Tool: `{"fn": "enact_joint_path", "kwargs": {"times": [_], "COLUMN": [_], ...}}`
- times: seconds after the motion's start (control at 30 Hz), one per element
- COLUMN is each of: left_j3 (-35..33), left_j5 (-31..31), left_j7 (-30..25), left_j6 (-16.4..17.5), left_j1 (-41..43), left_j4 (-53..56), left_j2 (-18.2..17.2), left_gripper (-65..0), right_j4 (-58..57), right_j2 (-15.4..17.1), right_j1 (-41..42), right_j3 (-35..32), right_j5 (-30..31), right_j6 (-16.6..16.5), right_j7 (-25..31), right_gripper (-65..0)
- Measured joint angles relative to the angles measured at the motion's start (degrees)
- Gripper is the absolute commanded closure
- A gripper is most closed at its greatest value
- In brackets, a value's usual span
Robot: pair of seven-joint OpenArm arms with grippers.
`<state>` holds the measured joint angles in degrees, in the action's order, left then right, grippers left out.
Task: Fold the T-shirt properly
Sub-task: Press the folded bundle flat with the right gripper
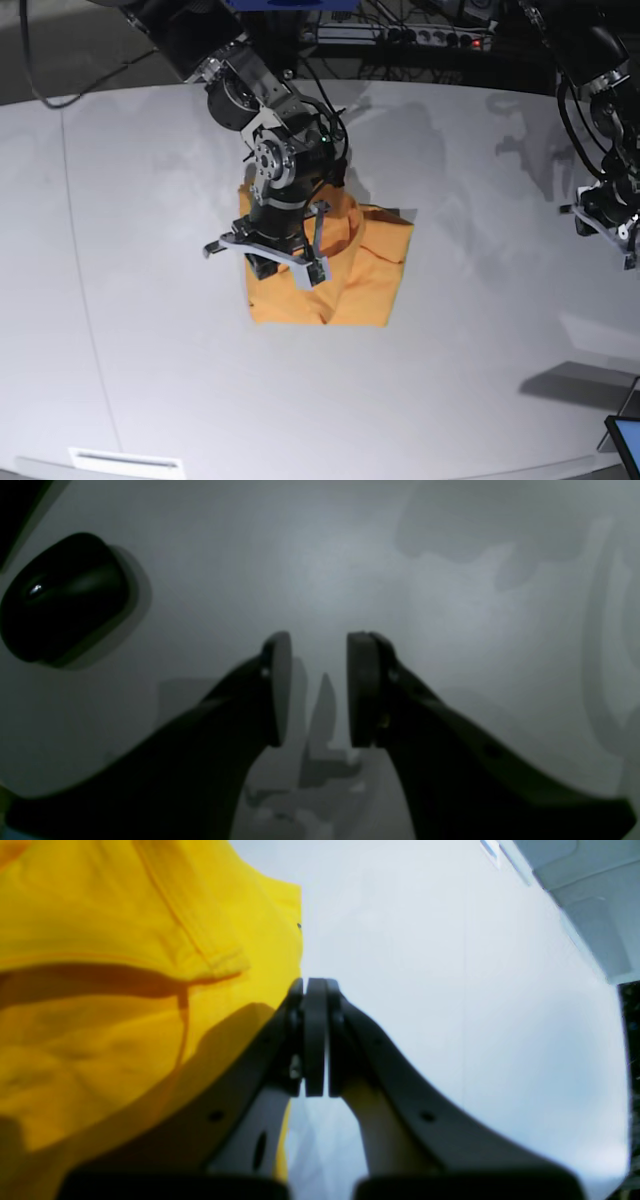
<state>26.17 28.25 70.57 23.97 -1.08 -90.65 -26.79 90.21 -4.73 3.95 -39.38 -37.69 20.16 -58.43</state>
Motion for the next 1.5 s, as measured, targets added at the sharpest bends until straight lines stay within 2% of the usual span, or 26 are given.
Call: {"fn": "enact_joint_path", "kwargs": {"times": [0.17,0.6,0.8,1.23,1.5], "left_j3": [-3.5,-3.45,-3.43,-3.21,-3.08], "left_j5": [0.28,0.24,0.24,0.26,0.22], "left_j7": [-0.02,-0.02,-0.02,-0.09,-0.04], "left_j6": [0.0,-0.09,-0.11,-0.11,-0.11], "left_j1": [0.02,0.13,0.13,0.33,1.27], "left_j4": [0.0,0.0,0.07,0.17,0.17], "left_j2": [0.28,0.76,0.7,0.55,0.55], "left_gripper": [-17.8,-17.8,-17.8,-17.8,-17.8], "right_j4": [0.0,0.0,0.0,-0.02,-2.23], "right_j2": [-0.07,-0.33,-0.35,-0.24,-0.35], "right_j1": [0.0,-0.02,0.0,3.67,5.42], "right_j3": [-0.02,-0.02,-0.28,-7.21,-7.39], "right_j5": [3.98,4.39,13.09,13.33,13.57], "right_j6": [0.0,0.0,0.02,0.44,0.24], "right_j7": [0.07,0.13,0.31,0.0,0.15], "right_gripper": [0.0,0.0,0.0,0.0,0.0]}}
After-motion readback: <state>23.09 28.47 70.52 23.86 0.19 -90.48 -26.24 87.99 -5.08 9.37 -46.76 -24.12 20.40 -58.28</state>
